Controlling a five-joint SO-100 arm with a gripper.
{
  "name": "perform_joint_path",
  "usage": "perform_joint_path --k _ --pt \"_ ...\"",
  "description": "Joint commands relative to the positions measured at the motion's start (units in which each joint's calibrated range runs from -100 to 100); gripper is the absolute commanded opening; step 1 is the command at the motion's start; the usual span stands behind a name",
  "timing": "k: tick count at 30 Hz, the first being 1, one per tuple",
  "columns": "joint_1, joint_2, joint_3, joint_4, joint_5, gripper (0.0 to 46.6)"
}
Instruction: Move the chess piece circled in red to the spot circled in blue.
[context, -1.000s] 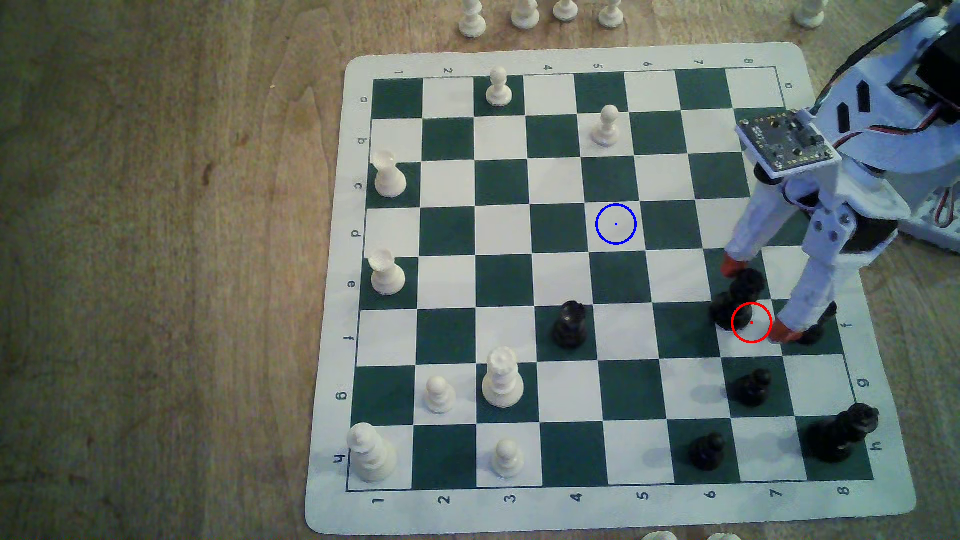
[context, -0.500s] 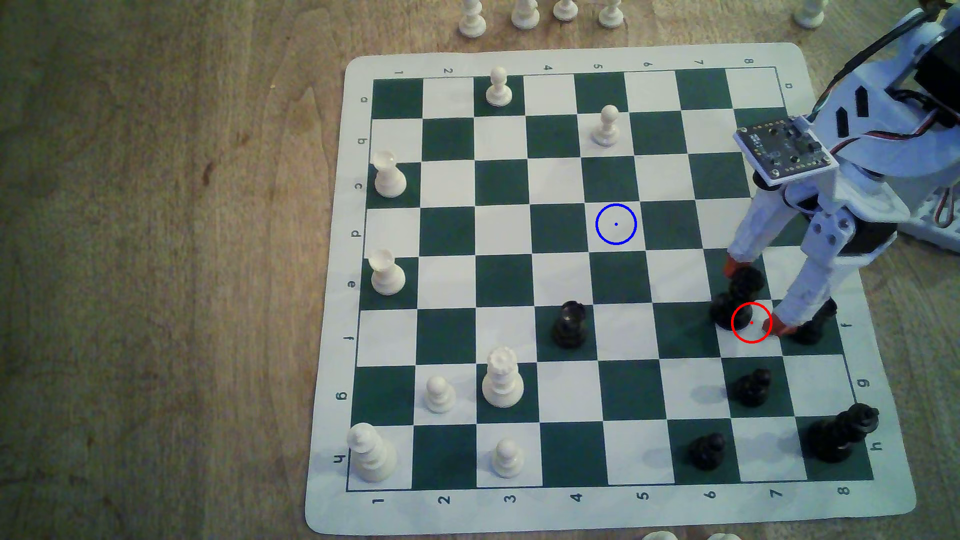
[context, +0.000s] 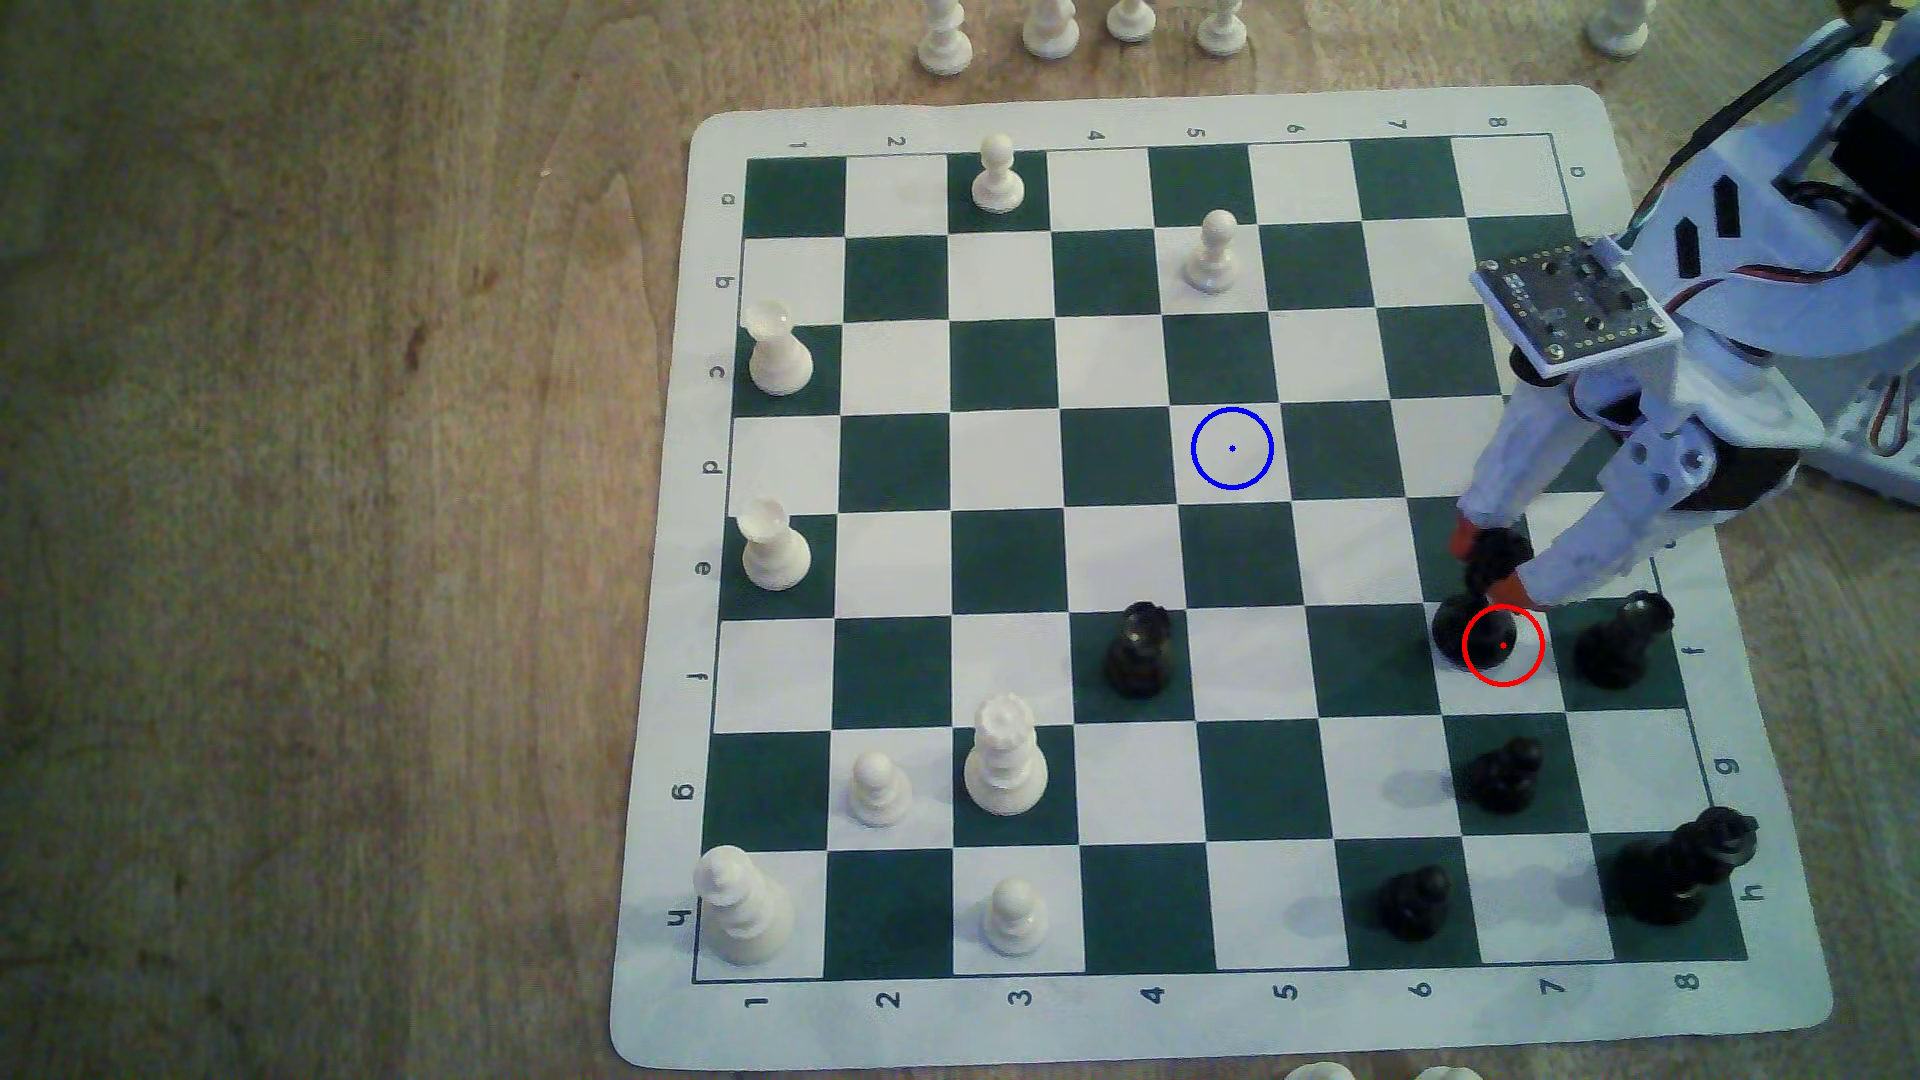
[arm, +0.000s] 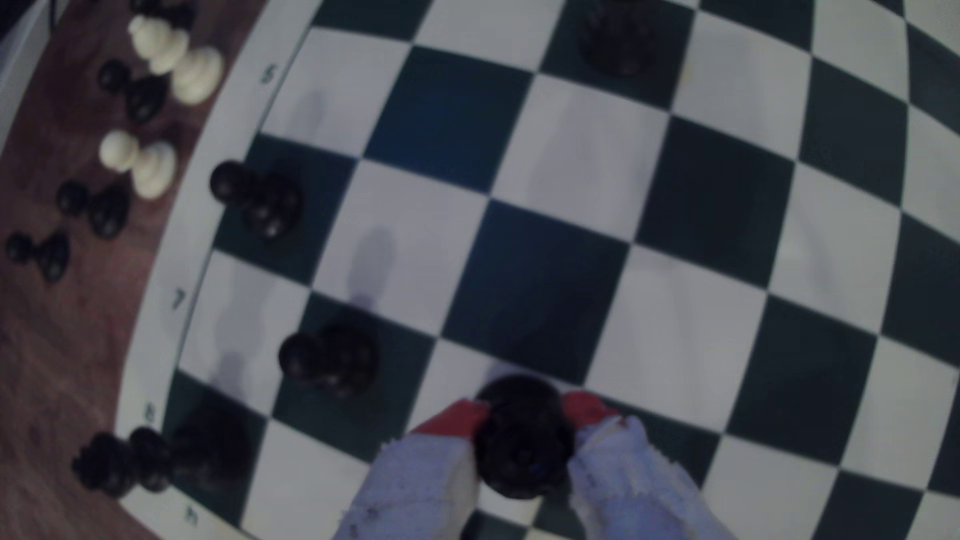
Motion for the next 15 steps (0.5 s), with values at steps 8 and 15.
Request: perform_joint_path --k 8,15 --pt "7.1 0.8 -16.8 1.6 0.8 0.3" --pt "15.4 9.3 -19.0 -2.2 3.7 0.3"
